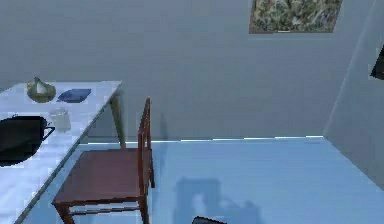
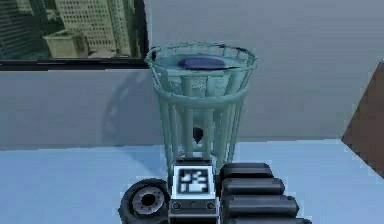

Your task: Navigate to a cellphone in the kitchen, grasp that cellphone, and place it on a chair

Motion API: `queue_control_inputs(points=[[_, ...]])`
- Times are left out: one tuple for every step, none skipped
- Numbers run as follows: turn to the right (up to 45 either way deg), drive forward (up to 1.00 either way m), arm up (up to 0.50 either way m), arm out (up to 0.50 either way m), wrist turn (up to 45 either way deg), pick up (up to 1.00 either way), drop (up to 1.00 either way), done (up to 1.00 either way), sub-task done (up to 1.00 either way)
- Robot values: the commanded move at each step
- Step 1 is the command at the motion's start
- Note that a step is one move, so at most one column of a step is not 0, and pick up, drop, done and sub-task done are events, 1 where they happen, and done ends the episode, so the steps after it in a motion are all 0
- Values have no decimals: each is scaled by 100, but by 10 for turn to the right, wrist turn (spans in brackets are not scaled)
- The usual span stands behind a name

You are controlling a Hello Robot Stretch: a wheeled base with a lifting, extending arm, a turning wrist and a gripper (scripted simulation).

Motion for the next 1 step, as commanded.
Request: queue_control_inputs(points=[[0, 50, 0, 0, 0, 0, 0, 0, 0]])
